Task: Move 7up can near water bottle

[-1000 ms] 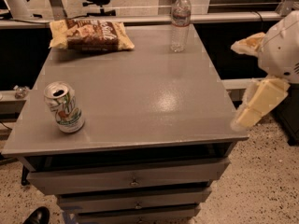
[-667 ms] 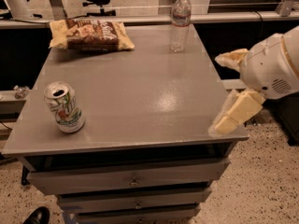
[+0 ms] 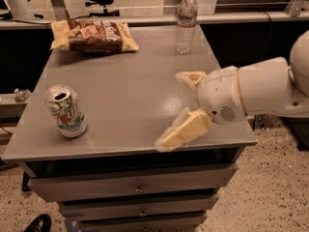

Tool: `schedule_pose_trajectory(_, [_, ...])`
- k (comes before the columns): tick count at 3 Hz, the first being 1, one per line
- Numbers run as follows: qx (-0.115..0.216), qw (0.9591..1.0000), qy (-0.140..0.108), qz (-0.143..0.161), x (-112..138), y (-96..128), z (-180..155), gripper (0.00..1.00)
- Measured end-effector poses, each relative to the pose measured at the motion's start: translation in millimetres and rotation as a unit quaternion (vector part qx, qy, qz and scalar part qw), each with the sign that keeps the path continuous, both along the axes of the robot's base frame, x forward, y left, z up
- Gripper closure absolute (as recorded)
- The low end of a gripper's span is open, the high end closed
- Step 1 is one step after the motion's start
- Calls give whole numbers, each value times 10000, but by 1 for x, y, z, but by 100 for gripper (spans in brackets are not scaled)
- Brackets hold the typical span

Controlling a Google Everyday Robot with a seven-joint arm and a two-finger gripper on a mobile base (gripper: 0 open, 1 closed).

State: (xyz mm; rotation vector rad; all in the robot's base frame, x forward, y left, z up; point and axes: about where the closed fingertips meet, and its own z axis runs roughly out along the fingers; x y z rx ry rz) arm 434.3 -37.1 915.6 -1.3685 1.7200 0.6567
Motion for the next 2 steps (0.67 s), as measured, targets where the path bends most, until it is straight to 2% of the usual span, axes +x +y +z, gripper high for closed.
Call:
schedule_pose_trajectory(1, [287, 9996, 16, 48, -3, 19, 12, 0])
schedule_pose_trajectory(2, [287, 9996, 16, 48, -3, 20, 12, 0])
